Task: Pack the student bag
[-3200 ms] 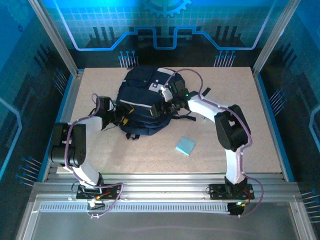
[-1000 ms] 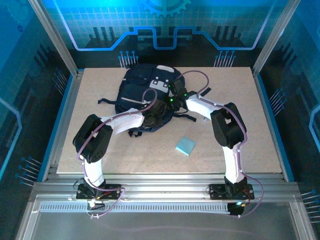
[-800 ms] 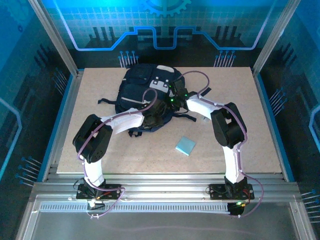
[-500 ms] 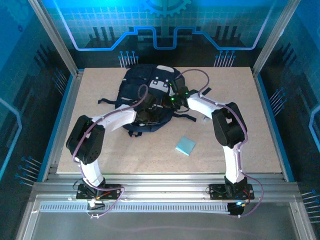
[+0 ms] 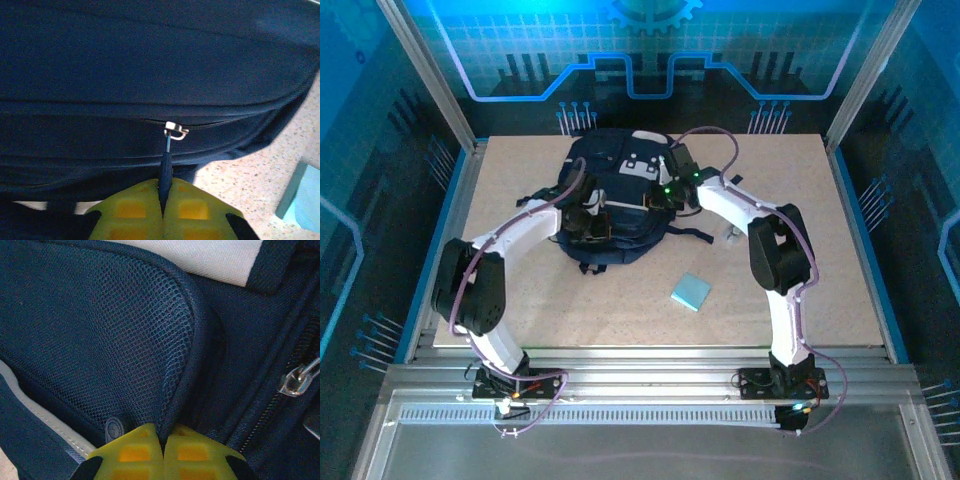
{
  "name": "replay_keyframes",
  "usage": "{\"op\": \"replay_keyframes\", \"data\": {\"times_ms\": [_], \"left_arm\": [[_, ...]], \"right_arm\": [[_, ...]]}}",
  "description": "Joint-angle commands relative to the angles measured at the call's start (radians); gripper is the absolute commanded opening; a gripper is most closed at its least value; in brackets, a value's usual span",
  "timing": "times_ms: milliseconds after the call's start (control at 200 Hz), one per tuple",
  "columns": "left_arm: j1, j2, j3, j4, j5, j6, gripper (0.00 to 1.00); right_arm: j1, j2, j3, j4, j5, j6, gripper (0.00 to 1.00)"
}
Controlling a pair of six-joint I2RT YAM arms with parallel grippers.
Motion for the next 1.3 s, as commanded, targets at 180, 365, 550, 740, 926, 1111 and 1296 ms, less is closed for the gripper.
{"op": "replay_keyframes", "data": {"times_ms": [180, 365, 550, 740, 926, 1111, 1296], "left_arm": [[-0.033, -0.14, -0.158, 0.058, 0.157, -0.045, 0.0], [-0.188, -0.07, -0.127, 0.169, 0.184, -0.181, 0.0], [-0.213, 0.021, -0.042, 0.247, 0.207, -0.276, 0.0], [-0.215, 0.066, 0.022, 0.247, 0.213, -0.273, 0.0], [-0.225, 0.051, 0.021, 0.243, 0.209, -0.256, 0.0], [-0.225, 0.025, -0.025, 0.255, 0.197, -0.256, 0.0], [-0.224, 0.001, -0.07, 0.209, 0.15, -0.245, 0.0]], "right_arm": [[-0.077, 0.115, 0.254, -0.112, 0.073, -0.105, 0.0], [-0.077, 0.14, 0.348, -0.182, 0.082, -0.091, 0.13], [-0.079, -0.078, 0.072, -0.09, 0.111, -0.006, 0.57], [-0.089, -0.262, -0.227, 0.046, 0.039, 0.119, 0.61], [-0.065, -0.257, -0.363, 0.209, -0.061, 0.244, 0.62], [-0.031, -0.152, -0.338, 0.306, -0.086, 0.311, 0.46], [-0.029, -0.112, -0.334, 0.341, -0.042, 0.349, 0.0]]}}
